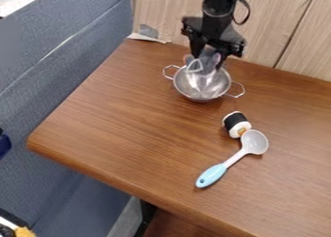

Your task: Move the gray object to the left of the ladle

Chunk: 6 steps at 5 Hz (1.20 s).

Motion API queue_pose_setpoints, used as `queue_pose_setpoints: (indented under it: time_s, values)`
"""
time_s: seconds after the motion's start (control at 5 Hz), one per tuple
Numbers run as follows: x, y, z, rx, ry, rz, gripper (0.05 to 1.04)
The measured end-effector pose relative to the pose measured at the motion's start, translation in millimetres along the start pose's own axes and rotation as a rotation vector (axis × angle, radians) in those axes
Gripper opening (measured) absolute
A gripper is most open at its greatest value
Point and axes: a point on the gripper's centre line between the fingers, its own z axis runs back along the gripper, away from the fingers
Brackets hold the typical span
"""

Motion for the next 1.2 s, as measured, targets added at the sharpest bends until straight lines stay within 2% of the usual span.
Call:
queue_pose_setpoints:
  time_s: [0.2, 0.4, 0.6, 0.8, 1.0, 1.2]
  values:
    - [-15.3, -16.5, 23.8, 0.006, -0.035, -0.041, 0.555]
    - [-41.1, -30.3, 39.2, 0.005, -0.056, -0.086, 0.555]
    - [-76.0, -32.5, 35.0, 0.015, -0.031, -0.099, 0.555]
    - [-89.2, -29.7, 27.6, 0.033, -0.010, -0.115, 0.555]
    - [-98.8, -32.8, 11.4, 0.027, 0.009, -0.143, 0.555]
    - [-104.5, -42.2, -9.0, 0.001, 0.035, -0.184, 0.555]
